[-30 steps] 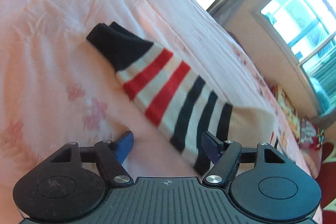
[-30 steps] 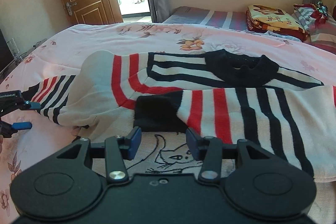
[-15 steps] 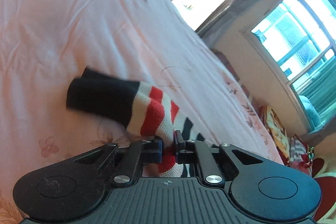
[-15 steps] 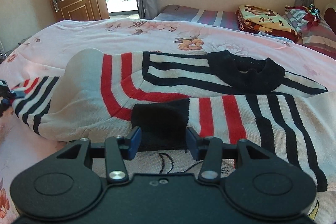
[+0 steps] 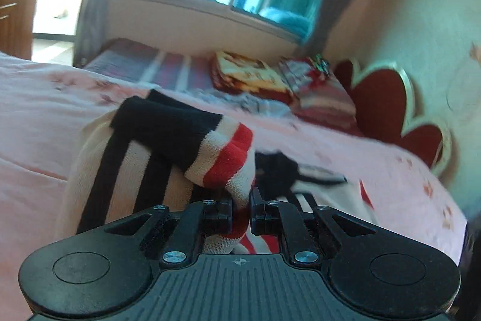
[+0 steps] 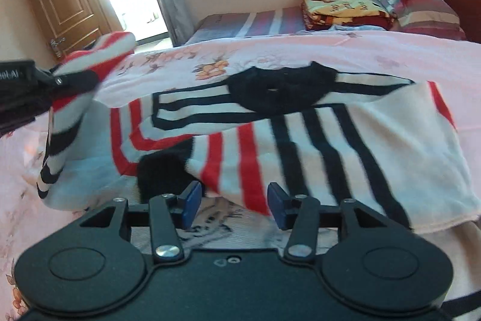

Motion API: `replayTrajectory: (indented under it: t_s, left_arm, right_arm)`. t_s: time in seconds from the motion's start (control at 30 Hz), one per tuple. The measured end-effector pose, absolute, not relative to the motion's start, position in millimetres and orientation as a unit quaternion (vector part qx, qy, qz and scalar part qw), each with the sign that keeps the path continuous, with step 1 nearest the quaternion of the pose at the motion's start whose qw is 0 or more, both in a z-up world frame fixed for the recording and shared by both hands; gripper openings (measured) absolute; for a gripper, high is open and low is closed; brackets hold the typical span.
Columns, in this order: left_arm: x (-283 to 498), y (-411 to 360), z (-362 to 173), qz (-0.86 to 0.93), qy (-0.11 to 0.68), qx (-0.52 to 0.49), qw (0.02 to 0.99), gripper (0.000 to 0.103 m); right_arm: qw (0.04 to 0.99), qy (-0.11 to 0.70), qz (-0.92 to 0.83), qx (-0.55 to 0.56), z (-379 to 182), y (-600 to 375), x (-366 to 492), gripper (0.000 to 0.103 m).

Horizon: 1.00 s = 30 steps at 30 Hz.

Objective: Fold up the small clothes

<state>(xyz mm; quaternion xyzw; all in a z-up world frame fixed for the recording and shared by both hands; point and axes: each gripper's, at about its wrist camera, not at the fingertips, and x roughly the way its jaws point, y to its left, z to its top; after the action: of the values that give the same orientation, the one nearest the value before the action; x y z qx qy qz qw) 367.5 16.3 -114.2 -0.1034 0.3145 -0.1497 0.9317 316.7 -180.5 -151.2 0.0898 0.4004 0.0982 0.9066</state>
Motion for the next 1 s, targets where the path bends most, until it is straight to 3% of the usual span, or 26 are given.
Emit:
replayTrajectory:
  t_s: [0.2,0.27,0.3,0.33,0.53,0.73,0.9,0.97,1.0]
  left_arm:
    - [350.5,-55.7,-118.0,-0.167,0.354,0.012,0.92,0.014]
    - [338.8,-56.0,-104.8,-0.169,0.342,0.021,0.924,0.051]
    - [332.5,-54.8,-96.7,-0.164,0.329,0.018,0.93,0.084]
    - [323.5,-50.9,-89.2,-0.156,0.308,0.015,0.938,0.095]
    - [313.0,-1.7,-75.3,-0.095,0.278,0.002,0.956,0.096]
    - [342.2,81.3,-122.9,0.077,0.357,-0.058,0.929,0.096]
    - [349.7,89.6,-163.1,0.076,0.396,-0.054,0.913,0.096]
    - [349.5,83.2,-172.5,0.066,0.405,-0.039,0.911,0.096]
    - [348.6,80.1,-174.8,0.063,0.408,-0.04,0.91,0.096]
  right_arm:
    - [0.906,0.404,0.058,0.113,-154.3,-231.4,296.8,0.048]
    - [0.904,0.405,0.056,0.124,-154.9,-239.1,295.0,0.05]
    - [0.904,0.404,0.058,0.128,-154.6,-240.7,294.8,0.053]
    - [0.903,0.403,0.062,0.133,-153.6,-241.6,294.5,0.055]
    - [0.903,0.394,0.101,0.138,-141.7,-222.4,300.5,0.062]
    - [0.909,0.387,0.122,0.099,-132.3,-162.1,322.4,0.067]
    - [0.904,0.409,0.105,0.069,-137.0,-115.7,354.6,0.068]
    - [0.904,0.417,0.088,0.038,-142.6,-104.8,361.1,0.056]
    - [0.904,0.417,0.086,0.032,-144.1,-105.1,361.5,0.026]
